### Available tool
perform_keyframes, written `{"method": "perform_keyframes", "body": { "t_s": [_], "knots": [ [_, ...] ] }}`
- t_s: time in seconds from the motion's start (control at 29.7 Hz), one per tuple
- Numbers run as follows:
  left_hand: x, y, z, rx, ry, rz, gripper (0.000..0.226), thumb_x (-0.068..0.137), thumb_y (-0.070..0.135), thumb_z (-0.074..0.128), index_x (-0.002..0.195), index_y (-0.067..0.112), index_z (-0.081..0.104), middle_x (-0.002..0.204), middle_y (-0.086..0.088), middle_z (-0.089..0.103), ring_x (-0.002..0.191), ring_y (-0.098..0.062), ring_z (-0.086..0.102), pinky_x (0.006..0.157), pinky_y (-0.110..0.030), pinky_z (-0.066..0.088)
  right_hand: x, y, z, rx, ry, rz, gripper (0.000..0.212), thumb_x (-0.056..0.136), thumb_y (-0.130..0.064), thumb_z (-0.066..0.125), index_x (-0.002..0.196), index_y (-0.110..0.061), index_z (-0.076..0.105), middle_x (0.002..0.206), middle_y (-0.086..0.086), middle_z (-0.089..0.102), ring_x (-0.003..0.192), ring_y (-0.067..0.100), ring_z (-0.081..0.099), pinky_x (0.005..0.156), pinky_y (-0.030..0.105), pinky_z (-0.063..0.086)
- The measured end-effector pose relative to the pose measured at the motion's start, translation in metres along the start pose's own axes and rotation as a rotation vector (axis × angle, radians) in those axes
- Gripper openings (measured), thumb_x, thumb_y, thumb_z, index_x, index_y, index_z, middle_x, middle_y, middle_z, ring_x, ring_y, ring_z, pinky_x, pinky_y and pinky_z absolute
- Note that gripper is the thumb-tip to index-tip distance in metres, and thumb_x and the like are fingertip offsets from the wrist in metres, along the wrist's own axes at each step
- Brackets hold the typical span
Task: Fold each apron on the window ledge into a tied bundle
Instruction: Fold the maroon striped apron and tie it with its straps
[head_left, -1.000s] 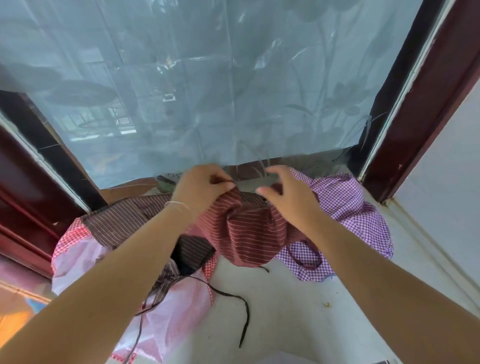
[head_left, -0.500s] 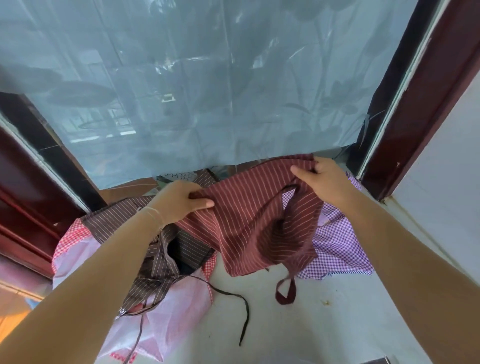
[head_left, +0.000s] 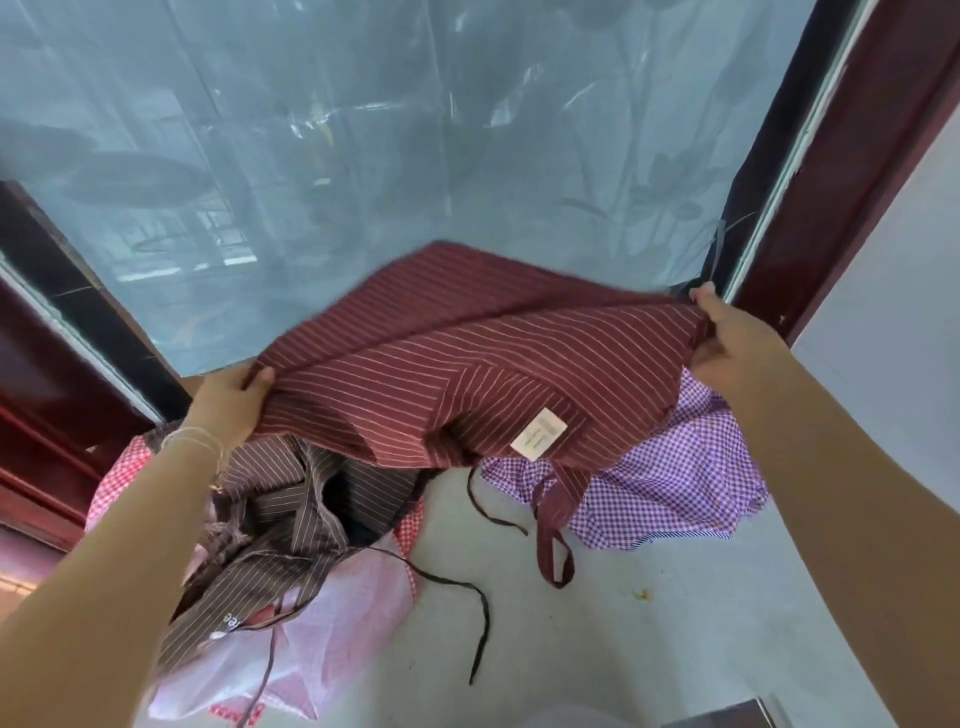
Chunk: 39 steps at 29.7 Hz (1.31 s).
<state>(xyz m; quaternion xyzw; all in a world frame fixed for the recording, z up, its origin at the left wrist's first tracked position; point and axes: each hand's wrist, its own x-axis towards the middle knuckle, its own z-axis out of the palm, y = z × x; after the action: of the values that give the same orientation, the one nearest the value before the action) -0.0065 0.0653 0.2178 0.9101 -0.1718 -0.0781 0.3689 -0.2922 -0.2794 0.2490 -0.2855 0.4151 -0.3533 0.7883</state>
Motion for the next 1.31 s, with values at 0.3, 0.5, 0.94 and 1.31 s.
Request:
{"method": "perform_keyframes", "body": {
  "t_s": [0.3, 0.5, 0.94, 1.31],
  "knots": [
    [-0.014, -0.062, 0.055, -0.222, -0.315, -0.377, 0.014, 0.101, 0.022, 0.045, 0.098, 0.014, 0.056, 0.069, -0.010, 0.054, 0.050, -0.019, 0.047, 0.035, -0.020, 0.036, 0.038, 0.006, 0.024, -0.526, 0.083, -0.371, 0.027, 0.087, -0.017, 0.068, 0.114, -0.014, 0.066, 0.095, -0.001, 0.069, 0.093, 0.016, 0.067, 0.090, 0.036, 0.055],
    [-0.056, -0.137, 0.116, -0.294, -0.180, -0.567, 0.018, 0.103, 0.016, 0.041, 0.106, 0.005, 0.055, 0.064, -0.012, 0.048, 0.033, -0.018, 0.040, 0.032, -0.015, 0.031, 0.079, 0.084, 0.028, -1.270, -0.279, -0.556, 0.081, 0.089, -0.021, 0.068, 0.152, -0.025, 0.016, 0.159, 0.007, 0.010, 0.139, 0.010, 0.020, 0.113, 0.021, 0.019],
    [-0.109, -0.212, 0.158, 0.099, -0.082, -0.698, 0.038, 0.101, 0.014, 0.038, 0.126, -0.011, 0.051, 0.123, -0.033, 0.056, 0.115, -0.048, 0.051, 0.102, -0.049, 0.037, 0.110, 0.276, -0.121, -1.100, 0.234, 0.068, 0.090, 0.078, -0.038, 0.075, 0.147, -0.007, 0.027, 0.147, 0.021, 0.033, 0.134, 0.040, 0.036, 0.110, 0.052, 0.034],
    [-0.095, -0.217, 0.153, 0.250, -0.166, -0.748, 0.033, 0.101, 0.015, 0.041, 0.121, -0.009, 0.053, 0.112, -0.029, 0.062, 0.108, -0.044, 0.056, 0.097, -0.050, 0.042, 0.096, 0.287, -0.120, -0.677, 0.277, 0.284, 0.015, 0.099, -0.016, 0.046, 0.112, -0.012, 0.051, 0.090, 0.012, 0.059, 0.069, 0.021, 0.058, 0.058, 0.031, 0.050]
  ]
}}
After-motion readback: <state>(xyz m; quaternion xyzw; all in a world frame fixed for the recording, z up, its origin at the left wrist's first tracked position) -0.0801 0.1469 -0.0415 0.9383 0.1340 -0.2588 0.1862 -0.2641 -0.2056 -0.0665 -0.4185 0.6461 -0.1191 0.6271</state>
